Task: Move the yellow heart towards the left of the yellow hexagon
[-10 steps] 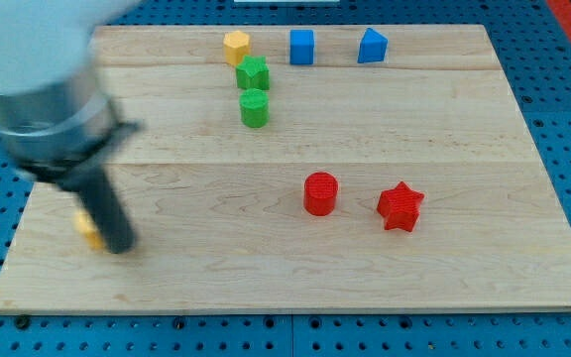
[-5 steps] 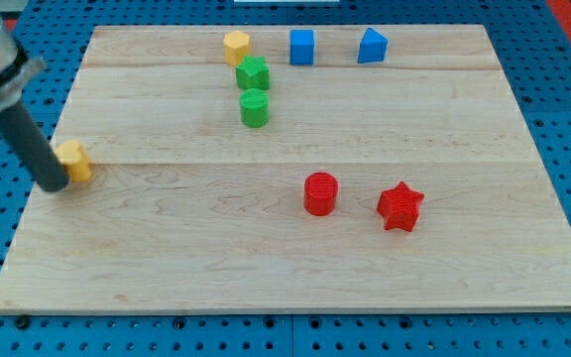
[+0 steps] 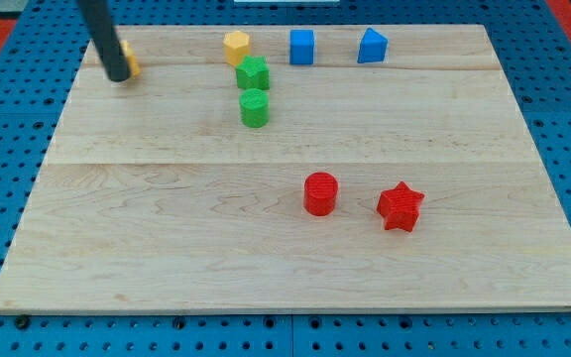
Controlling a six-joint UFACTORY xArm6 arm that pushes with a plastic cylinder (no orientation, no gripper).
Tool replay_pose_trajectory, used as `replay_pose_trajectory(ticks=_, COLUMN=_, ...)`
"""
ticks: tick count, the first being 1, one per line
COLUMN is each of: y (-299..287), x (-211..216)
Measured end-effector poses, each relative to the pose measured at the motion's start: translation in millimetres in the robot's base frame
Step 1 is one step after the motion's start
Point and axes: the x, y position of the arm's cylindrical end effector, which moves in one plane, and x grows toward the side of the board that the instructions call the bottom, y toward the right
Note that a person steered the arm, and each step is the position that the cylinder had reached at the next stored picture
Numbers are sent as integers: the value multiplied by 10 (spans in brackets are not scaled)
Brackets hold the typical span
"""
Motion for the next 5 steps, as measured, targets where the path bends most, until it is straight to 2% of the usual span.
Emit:
replay_pose_trajectory(ticks=1, y=-102, x=22)
replay_pose_trajectory(ticks=2, y=-533, x=289)
replay_pose_trajectory(ticks=3, y=-761, x=-20)
replay_pose_trajectory(ticks=5, y=183, x=-383)
